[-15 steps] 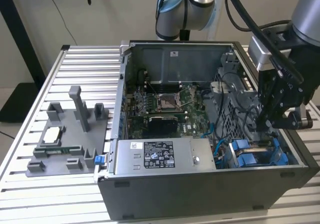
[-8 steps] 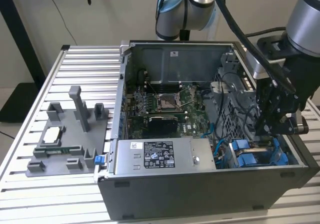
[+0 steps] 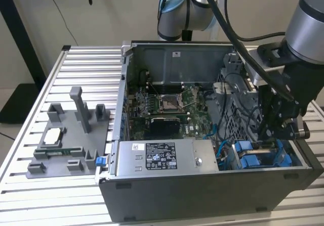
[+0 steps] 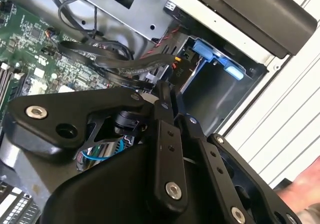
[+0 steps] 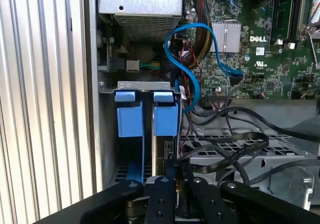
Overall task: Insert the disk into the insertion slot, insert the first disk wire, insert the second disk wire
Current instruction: 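Insert the second disk wire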
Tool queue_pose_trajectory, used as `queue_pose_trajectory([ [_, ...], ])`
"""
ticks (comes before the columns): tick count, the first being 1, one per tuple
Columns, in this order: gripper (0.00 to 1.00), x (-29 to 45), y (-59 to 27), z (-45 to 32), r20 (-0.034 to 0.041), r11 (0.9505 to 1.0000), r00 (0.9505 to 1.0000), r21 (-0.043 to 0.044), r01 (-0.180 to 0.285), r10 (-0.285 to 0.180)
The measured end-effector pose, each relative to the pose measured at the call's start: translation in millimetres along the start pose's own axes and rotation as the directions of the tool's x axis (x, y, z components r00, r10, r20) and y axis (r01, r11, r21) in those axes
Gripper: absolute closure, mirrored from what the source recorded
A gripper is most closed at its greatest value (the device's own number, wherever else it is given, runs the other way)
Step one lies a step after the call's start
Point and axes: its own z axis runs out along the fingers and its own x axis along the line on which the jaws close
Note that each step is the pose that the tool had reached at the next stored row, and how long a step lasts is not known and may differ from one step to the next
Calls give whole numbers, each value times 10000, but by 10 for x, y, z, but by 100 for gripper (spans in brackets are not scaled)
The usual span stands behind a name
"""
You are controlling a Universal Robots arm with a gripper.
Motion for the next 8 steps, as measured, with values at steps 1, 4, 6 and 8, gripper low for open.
queue_pose_trajectory([
  [1,100,1,1,2,-28,10000,10000,0,3,-3],
  [4,100,1,1,2,-47,10000,10000,1,3,-3],
  [6,100,0,2,5,-47,10000,10000,1,3,-3],
  [8,100,1,3,17,-50,10000,10000,4,4,-4],
])
